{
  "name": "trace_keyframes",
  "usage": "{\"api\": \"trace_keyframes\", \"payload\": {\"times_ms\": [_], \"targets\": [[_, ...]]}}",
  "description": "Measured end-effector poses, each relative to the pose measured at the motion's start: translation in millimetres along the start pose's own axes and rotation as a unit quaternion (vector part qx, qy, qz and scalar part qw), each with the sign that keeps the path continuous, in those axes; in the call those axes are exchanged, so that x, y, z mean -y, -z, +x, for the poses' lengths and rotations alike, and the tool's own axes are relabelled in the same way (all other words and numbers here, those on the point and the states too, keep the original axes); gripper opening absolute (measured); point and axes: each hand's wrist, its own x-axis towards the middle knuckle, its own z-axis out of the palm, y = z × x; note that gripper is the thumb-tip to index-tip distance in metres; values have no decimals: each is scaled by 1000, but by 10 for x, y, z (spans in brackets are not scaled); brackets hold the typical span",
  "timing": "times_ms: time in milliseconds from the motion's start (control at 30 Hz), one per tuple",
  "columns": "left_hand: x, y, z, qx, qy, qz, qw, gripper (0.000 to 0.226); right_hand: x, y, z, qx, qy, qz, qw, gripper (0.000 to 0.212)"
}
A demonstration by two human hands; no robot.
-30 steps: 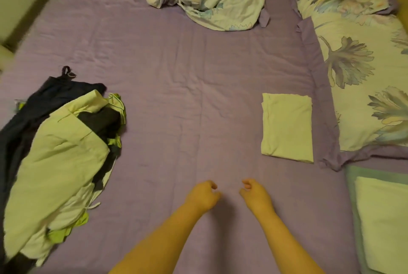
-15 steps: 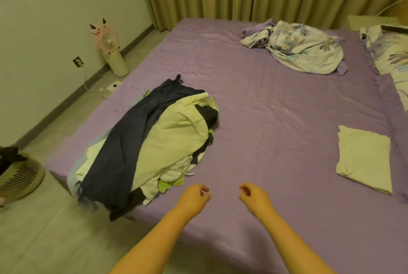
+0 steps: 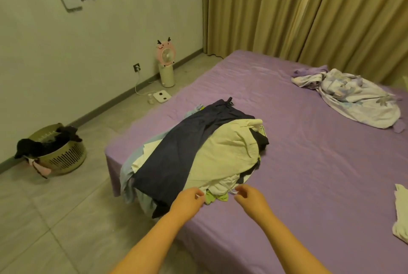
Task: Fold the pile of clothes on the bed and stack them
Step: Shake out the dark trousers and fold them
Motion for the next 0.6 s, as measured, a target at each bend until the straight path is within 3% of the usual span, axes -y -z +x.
{"api": "trace_keyframes", "payload": {"times_ms": [600], "targets": [[-113,859,1667,-5,26,15,1000,26,738,-95,1977,44,0,46,998,31]]}}
